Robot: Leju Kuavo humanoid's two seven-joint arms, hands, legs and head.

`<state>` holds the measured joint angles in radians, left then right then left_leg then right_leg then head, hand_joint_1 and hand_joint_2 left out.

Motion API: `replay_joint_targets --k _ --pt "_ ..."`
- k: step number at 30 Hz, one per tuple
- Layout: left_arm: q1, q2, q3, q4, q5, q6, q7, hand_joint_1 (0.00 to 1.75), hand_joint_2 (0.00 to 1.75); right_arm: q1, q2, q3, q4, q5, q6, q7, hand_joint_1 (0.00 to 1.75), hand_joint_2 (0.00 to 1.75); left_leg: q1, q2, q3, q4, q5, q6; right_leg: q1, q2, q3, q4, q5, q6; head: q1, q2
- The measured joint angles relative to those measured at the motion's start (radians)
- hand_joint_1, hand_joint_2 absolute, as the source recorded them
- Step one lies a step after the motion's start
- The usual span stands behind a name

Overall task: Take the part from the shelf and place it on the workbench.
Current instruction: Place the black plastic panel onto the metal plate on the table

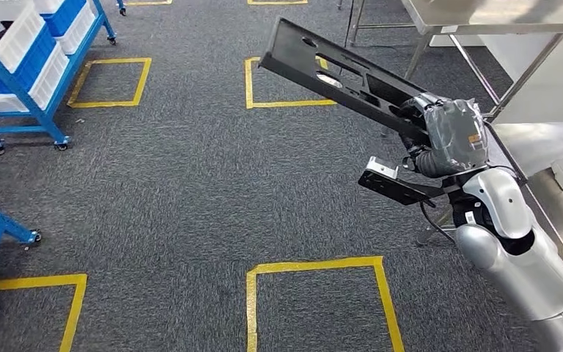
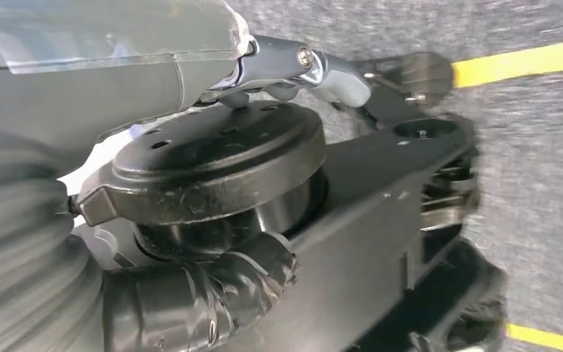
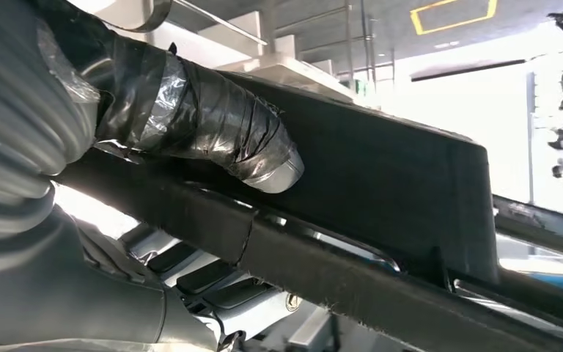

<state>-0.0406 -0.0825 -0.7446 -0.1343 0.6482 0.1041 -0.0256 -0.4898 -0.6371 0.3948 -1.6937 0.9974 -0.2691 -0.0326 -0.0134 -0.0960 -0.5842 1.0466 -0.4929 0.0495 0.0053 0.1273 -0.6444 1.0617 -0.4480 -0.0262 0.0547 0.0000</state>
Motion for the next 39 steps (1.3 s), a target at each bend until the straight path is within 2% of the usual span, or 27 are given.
replay_joint_targets --k 1,2,4,6,8,9,10,12,14,15,17,19,20,22,23,24,25,26,28,30,32,33,35,36,37,38,39 --pt "0.000 -0.001 0.000 0.000 0.000 0.000 -0.001 0.00 1.75 0.000 0.000 0.000 0.002 0.000 0.000 0.000 1.75 1.75 0.000 0.009 0.003 -0.009 0.001 0.000 -0.002 0.013 -0.005 -0.001 0.004 0.006 0.000 0.000" --pt "-0.001 -0.002 0.000 0.000 -0.001 0.000 -0.002 0.00 1.75 0.001 0.000 0.000 0.003 0.000 0.000 0.000 1.75 1.75 0.001 0.022 0.006 -0.014 0.005 0.003 -0.003 0.014 -0.007 0.000 0.005 0.010 0.000 0.000" --pt "0.000 -0.004 0.000 0.000 -0.002 0.002 -0.004 0.00 1.75 0.000 -0.003 0.000 0.006 0.000 0.000 0.000 1.75 1.75 0.004 0.048 0.015 -0.030 0.012 0.010 0.001 -0.038 -0.024 0.036 -0.021 0.021 0.002 0.000" --pt "0.004 -0.004 0.000 0.000 -0.003 0.004 -0.004 0.00 1.75 -0.002 -0.004 0.000 0.009 0.000 -0.001 0.000 1.75 1.75 0.005 0.076 0.020 -0.039 0.015 0.013 -0.003 -0.104 -0.074 0.143 -0.079 0.034 0.003 0.000" --pt "0.008 -0.004 0.000 0.000 -0.003 0.006 -0.005 0.00 1.75 0.001 -0.003 0.000 0.013 0.001 -0.001 -0.001 1.75 1.75 0.005 0.102 0.021 -0.039 0.012 0.012 -0.017 -0.121 -0.126 0.246 -0.116 0.048 0.003 0.000" --pt "0.009 -0.004 0.000 0.000 -0.003 0.007 -0.005 0.00 1.75 0.003 -0.003 0.000 0.015 0.001 -0.001 -0.001 1.75 1.75 0.006 0.115 0.022 -0.039 0.010 0.011 -0.025 -0.125 -0.131 0.256 -0.109 0.053 0.003 0.000" --pt "0.010 -0.003 0.000 0.000 -0.004 0.007 -0.004 0.00 1.75 0.004 -0.004 0.000 0.017 0.001 -0.001 0.000 1.75 1.75 0.006 0.128 0.025 -0.038 0.006 0.008 -0.032 -0.130 -0.116 0.226 -0.086 0.059 0.003 0.000" --pt "0.013 -0.002 0.000 0.000 -0.005 0.008 -0.004 0.00 1.75 0.005 -0.004 0.000 0.019 0.001 -0.001 0.000 1.75 1.75 0.008 0.150 0.032 -0.037 -0.003 -0.001 -0.037 -0.161 -0.046 0.094 -0.026 0.068 0.003 0.000" --pt "0.016 0.001 0.000 0.001 -0.005 0.008 -0.003 0.00 1.75 0.005 -0.003 0.000 0.020 0.001 -0.001 0.000 1.75 1.75 0.003 0.167 0.040 -0.035 -0.012 -0.013 -0.030 -0.188 0.001 0.002 -0.001 0.062 0.002 0.000" --pt "0.017 0.003 0.000 0.001 -0.005 0.008 -0.003 0.00 1.75 0.006 -0.003 0.000 0.021 0.001 -0.001 0.000 1.75 1.75 0.000 0.174 0.043 -0.036 -0.015 -0.018 -0.025 -0.190 0.003 -0.007 -0.005 0.054 0.002 0.000" --pt "0.018 0.003 0.000 0.002 -0.006 0.008 -0.002 0.00 1.75 0.006 -0.004 0.000 0.021 0.001 -0.002 0.000 1.75 1.75 -0.001 0.190 0.048 -0.039 -0.021 -0.029 -0.024 -0.169 0.003 -0.010 -0.004 0.035 0.002 0.000" --pt "0.018 0.004 0.000 0.002 -0.006 0.008 -0.004 0.00 1.75 0.003 -0.006 0.000 0.021 0.002 -0.002 0.000 1.75 1.75 0.002 0.166 0.040 -0.008 -0.047 -0.037 -0.025 -0.149 0.011 -0.018 -0.002 0.018 0.002 0.000" --pt "0.016 0.004 0.000 0.002 -0.006 0.008 -0.006 0.00 1.75 0.000 -0.005 0.000 0.021 0.003 -0.001 0.000 1.75 1.75 0.003 0.142 0.020 0.038 -0.073 -0.039 -0.026 -0.140 0.016 -0.022 -0.002 0.010 0.002 0.000" --pt "0.009 0.003 0.000 0.002 -0.006 0.007 -0.011 0.00 1.75 -0.007 0.000 0.001 0.021 0.004 0.002 0.000 1.75 1.75 0.001 0.101 -0.049 0.179 -0.132 -0.036 -0.018 -0.120 0.021 -0.023 -0.004 -0.002 0.002 0.000" --pt "0.006 0.003 0.000 0.002 -0.005 0.007 -0.012 0.00 1.75 -0.008 0.002 0.001 0.021 0.005 0.002 0.001 1.75 1.75 -0.001 0.095 -0.083 0.238 -0.147 -0.033 -0.013 -0.107 0.023 -0.022 -0.007 -0.006 0.002 0.000" --pt "0.003 0.002 0.000 0.002 -0.005 0.007 -0.013 0.00 1.75 -0.009 0.004 0.001 0.021 0.005 0.003 0.001 1.75 1.75 -0.002 0.092 -0.103 0.266 -0.142 -0.028 -0.008 -0.094 0.026 -0.022 -0.009 -0.009 0.002 0.000" --pt "0.001 0.002 0.000 0.002 -0.005 0.008 -0.014 0.00 1.75 -0.009 0.005 0.002 0.022 0.005 0.003 0.001 1.75 1.75 -0.004 0.090 -0.105 0.253 -0.116 -0.022 -0.004 -0.080 0.029 -0.021 -0.011 -0.012 0.002 0.000" --pt "0.001 0.001 0.000 0.002 -0.005 0.008 -0.015 0.00 1.75 -0.010 0.006 0.002 0.022 0.005 0.003 0.001 1.75 1.75 -0.005 0.083 -0.090 0.204 -0.074 -0.016 -0.001 -0.065 0.033 -0.019 -0.014 -0.013 0.002 0.000" --pt "0.002 0.000 0.000 0.002 -0.005 0.008 -0.016 0.00 1.75 -0.013 0.009 0.002 0.022 0.005 0.003 0.001 1.75 1.75 -0.004 0.042 -0.042 0.069 0.002 -0.005 0.001 -0.037 0.036 -0.014 -0.019 -0.012 0.002 0.000" --pt "0.003 -0.001 0.000 0.002 -0.004 0.008 -0.018 0.00 1.75 -0.015 0.011 0.002 0.023 0.006 0.005 0.002 1.75 1.75 -0.002 0.012 -0.012 -0.004 0.021 -0.002 -0.002 -0.011 0.030 -0.011 -0.021 -0.005 0.002 0.000" --pt "0.002 -0.003 0.000 0.001 -0.003 0.008 -0.019 0.00 1.75 -0.015 0.011 0.003 0.024 0.006 0.006 0.002 1.75 1.75 -0.002 0.026 0.000 -0.022 0.016 0.001 -0.005 0.014 0.026 -0.017 -0.018 0.007 0.002 0.000" --pt "0.003 -0.004 0.000 0.001 -0.003 0.009 -0.020 0.00 1.75 -0.014 0.010 0.003 0.024 0.006 0.006 0.002 1.75 1.75 -0.001 0.037 0.007 -0.033 0.018 0.005 -0.004 0.009 0.026 -0.017 -0.019 0.013 0.002 0.000" --pt "0.007 -0.006 0.000 0.001 -0.002 0.010 -0.020 0.00 1.75 -0.017 0.007 0.002 0.026 0.008 0.005 0.001 1.75 1.75 0.003 0.062 0.027 -0.057 0.021 0.011 0.001 -0.044 0.005 0.026 -0.043 0.023 0.002 0.000" --pt "0.010 -0.006 0.000 0.002 -0.002 0.011 -0.020 0.00 1.75 -0.018 0.007 0.002 0.027 0.010 0.004 0.000 1.75 1.75 0.003 0.074 0.036 -0.064 0.020 0.013 0.000 -0.081 -0.023 0.078 -0.066 0.028 0.003 0.000" --pt "0.013 -0.006 0.000 0.002 -0.002 0.011 -0.021 0.00 1.75 -0.019 0.007 0.002 0.028 0.012 0.004 0.000 1.75 1.75 0.003 0.087 0.042 -0.067 0.016 0.013 -0.003 -0.104 -0.060 0.142 -0.090 0.033 0.003 0.000" --pt "0.015 -0.005 0.000 0.002 -0.001 0.012 -0.021 0.00 1.75 -0.019 0.007 0.002 0.030 0.015 0.003 0.000 1.75 1.75 0.004 0.099 0.047 -0.067 0.011 0.013 -0.009 -0.113 -0.097 0.201 -0.105 0.039 0.003 0.000" --pt "0.017 -0.005 0.000 0.002 -0.001 0.013 -0.021 0.00 1.75 -0.017 0.007 0.002 0.031 0.017 0.003 0.000 1.75 1.75 0.004 0.111 0.053 -0.067 0.004 0.012 -0.015 -0.118 -0.123 0.235 -0.104 0.044 0.003 0.000"
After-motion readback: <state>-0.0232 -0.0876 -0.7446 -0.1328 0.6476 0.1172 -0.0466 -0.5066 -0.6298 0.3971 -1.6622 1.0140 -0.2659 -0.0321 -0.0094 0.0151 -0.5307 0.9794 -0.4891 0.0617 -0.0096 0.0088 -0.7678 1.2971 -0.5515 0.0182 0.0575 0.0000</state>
